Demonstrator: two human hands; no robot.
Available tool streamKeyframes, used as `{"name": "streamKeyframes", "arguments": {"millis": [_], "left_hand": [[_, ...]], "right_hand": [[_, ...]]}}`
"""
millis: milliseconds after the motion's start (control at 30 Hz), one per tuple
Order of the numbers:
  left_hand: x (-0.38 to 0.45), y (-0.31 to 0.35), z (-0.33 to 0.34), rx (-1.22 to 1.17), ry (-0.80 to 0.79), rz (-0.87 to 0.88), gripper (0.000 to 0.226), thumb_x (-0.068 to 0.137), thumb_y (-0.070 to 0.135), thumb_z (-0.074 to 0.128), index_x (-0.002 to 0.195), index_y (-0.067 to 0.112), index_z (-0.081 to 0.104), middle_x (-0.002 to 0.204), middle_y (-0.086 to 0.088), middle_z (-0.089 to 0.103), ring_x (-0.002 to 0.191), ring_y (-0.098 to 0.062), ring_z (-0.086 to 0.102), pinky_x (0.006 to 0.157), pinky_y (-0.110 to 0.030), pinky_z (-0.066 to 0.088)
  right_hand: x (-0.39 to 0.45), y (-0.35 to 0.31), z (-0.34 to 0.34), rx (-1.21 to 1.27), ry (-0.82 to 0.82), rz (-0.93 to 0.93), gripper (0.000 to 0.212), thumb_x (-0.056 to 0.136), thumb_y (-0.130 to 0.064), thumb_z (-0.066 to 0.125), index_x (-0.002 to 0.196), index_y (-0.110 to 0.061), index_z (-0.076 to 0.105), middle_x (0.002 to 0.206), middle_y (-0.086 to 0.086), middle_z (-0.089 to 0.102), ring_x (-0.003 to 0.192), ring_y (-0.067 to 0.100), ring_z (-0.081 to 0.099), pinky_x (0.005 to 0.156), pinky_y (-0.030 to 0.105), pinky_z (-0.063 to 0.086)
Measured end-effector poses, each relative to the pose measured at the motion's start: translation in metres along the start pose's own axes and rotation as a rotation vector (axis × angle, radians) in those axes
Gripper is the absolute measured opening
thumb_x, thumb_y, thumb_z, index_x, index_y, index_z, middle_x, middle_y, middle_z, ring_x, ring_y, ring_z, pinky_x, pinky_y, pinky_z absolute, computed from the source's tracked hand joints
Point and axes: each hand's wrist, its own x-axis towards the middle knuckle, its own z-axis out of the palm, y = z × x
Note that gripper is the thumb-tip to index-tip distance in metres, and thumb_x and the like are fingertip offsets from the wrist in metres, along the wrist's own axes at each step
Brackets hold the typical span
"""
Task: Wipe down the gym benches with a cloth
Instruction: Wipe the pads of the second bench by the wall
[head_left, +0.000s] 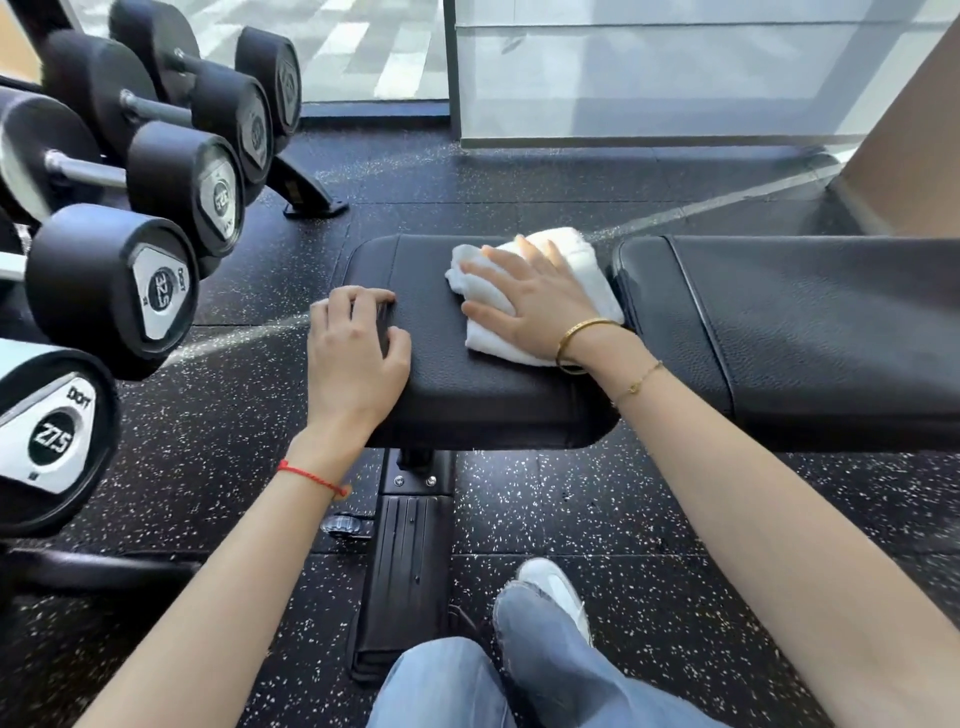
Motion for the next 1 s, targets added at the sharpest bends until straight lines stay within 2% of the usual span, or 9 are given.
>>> {"name": "streamKeyframes", "arguments": {"millis": [67, 133, 200, 333, 433, 600, 767, 1000], "left_hand": [[0.004, -0.001, -0.001, -0.040, -0.007, -0.014, 0.044, 0.085, 0.030, 0.045, 0.121, 0.010, 0.063, 0.121, -0.011, 0.057, 0.114, -0.034, 0.045, 0.103, -0.038, 0.036], [0.007, 0.000, -0.004, -0.057, -0.004, -0.023, 0.042, 0.086, 0.031, 0.048, 0.119, 0.011, 0.064, 0.118, -0.010, 0.060, 0.112, -0.032, 0.049, 0.102, -0.034, 0.035], [0.009, 0.004, -0.010, -0.062, -0.017, -0.034, 0.040, 0.087, 0.033, 0.049, 0.118, 0.013, 0.064, 0.117, -0.007, 0.062, 0.112, -0.030, 0.051, 0.100, -0.036, 0.038], [0.010, 0.018, -0.032, -0.044, -0.053, -0.041, 0.031, 0.091, 0.027, 0.056, 0.118, 0.015, 0.064, 0.118, -0.002, 0.062, 0.114, -0.025, 0.052, 0.099, -0.040, 0.042], [0.012, 0.032, -0.063, -0.021, -0.091, -0.074, 0.026, 0.092, 0.019, 0.062, 0.118, 0.016, 0.064, 0.118, -0.001, 0.063, 0.114, -0.024, 0.053, 0.098, -0.039, 0.041], [0.025, 0.069, -0.145, -0.006, -0.159, -0.148, 0.029, 0.093, 0.026, 0.055, 0.118, 0.017, 0.065, 0.117, 0.001, 0.064, 0.112, -0.021, 0.056, 0.099, -0.039, 0.043], [0.051, 0.118, -0.247, -0.010, -0.180, -0.220, 0.032, 0.093, 0.031, 0.050, 0.118, 0.018, 0.064, 0.117, 0.001, 0.064, 0.112, -0.021, 0.057, 0.100, -0.044, 0.045], [0.084, 0.194, -0.379, 0.005, -0.151, -0.291, 0.032, 0.094, 0.030, 0.050, 0.118, 0.016, 0.064, 0.116, -0.001, 0.066, 0.109, -0.023, 0.060, 0.098, -0.045, 0.048]], "right_hand": [[0.009, 0.002, -0.001, 0.054, 0.026, -0.090, 0.061, 0.095, -0.065, 0.028, 0.150, -0.039, 0.034, 0.158, -0.006, 0.031, 0.149, 0.026, 0.017, 0.121, 0.044, 0.004], [0.007, 0.002, -0.002, 0.136, 0.087, -0.160, 0.066, 0.088, -0.067, 0.026, 0.142, -0.035, 0.048, 0.146, -0.004, 0.046, 0.135, 0.026, 0.037, 0.113, 0.042, 0.024], [0.000, 0.002, -0.003, 0.148, 0.130, -0.184, 0.061, 0.087, -0.062, 0.030, 0.133, -0.032, 0.057, 0.133, -0.003, 0.055, 0.119, 0.028, 0.046, 0.098, 0.043, 0.036], [-0.013, -0.004, -0.011, 0.045, 0.170, -0.204, 0.047, 0.086, -0.051, 0.044, 0.115, -0.021, 0.065, 0.107, 0.007, 0.063, 0.087, 0.034, 0.056, 0.073, 0.046, 0.050], [-0.018, -0.005, -0.033, 0.115, 0.070, -0.136, 0.048, 0.085, -0.053, 0.045, 0.114, -0.019, 0.064, 0.100, 0.006, 0.063, 0.080, 0.031, 0.054, 0.070, 0.047, 0.050], [-0.024, -0.015, -0.120, 0.230, -0.035, -0.041, 0.054, 0.087, -0.059, 0.038, 0.116, -0.020, 0.062, 0.102, 0.002, 0.063, 0.087, 0.029, 0.054, 0.077, 0.048, 0.048], [-0.027, -0.037, -0.238, 0.294, -0.063, -0.026, 0.056, 0.089, -0.061, 0.036, 0.119, -0.021, 0.062, 0.105, 0.002, 0.063, 0.091, 0.029, 0.054, 0.081, 0.048, 0.047], [-0.033, -0.058, -0.396, 0.269, -0.051, -0.095, 0.057, 0.090, -0.059, 0.040, 0.120, -0.017, 0.063, 0.104, 0.004, 0.065, 0.089, 0.031, 0.058, 0.077, 0.048, 0.050]]}}
